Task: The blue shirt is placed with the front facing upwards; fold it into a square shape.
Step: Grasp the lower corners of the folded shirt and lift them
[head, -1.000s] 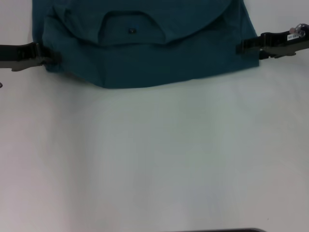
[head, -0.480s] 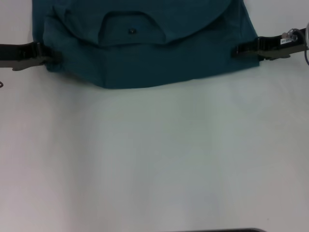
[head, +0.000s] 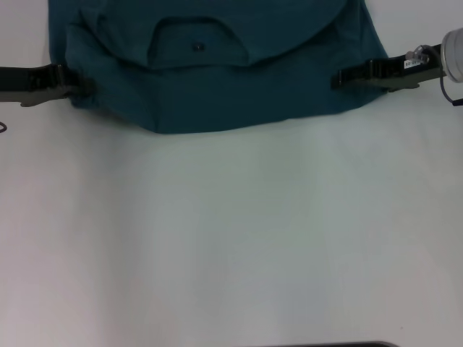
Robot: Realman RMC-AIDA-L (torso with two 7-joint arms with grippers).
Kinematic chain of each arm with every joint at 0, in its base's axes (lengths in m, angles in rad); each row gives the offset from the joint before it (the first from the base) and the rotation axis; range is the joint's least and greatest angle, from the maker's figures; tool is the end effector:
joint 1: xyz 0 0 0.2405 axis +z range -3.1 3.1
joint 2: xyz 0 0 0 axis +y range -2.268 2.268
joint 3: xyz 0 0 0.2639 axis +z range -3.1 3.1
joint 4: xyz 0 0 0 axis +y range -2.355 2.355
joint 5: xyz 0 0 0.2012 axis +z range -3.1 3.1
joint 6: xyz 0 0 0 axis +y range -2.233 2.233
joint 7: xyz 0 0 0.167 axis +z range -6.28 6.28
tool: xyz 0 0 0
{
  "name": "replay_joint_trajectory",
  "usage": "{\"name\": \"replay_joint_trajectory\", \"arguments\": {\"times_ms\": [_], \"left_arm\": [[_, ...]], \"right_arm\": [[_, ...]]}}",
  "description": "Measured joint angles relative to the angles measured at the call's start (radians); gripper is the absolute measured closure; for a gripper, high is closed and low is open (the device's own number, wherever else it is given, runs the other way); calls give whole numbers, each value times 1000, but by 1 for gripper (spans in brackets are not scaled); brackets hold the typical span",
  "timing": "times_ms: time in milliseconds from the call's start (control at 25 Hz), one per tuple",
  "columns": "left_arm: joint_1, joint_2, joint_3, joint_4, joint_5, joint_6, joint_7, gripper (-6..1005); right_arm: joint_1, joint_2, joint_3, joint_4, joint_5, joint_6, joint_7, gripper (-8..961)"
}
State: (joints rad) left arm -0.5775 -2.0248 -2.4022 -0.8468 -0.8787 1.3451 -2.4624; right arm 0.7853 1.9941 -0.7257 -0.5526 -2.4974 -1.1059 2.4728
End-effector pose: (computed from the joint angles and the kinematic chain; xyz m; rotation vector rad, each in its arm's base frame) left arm -0.2841 0.3841 0.0184 -2.1400 -1.7034 -0.4216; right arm 0.2864 0.4219 -0.0149 -2.1059 1.6519 0.1436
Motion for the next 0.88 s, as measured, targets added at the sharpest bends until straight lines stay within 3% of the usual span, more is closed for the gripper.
{"name": "replay_joint_trajectory", "arguments": {"times_ms": [240,480,880], "left_arm": [[1,-2,0,-8,-2,6,0,967],[4,-6,-1,-22,-2,12,-3,967],[3,-6,-3,-25,1,14,-8,968]], "right_arm": [[-32,-10,24,-48,45,-34,-6,137],[-39,-14,20,-63,47,-51,-5,383],[-33,-24,1,-56,43,-49,6,600]]}}
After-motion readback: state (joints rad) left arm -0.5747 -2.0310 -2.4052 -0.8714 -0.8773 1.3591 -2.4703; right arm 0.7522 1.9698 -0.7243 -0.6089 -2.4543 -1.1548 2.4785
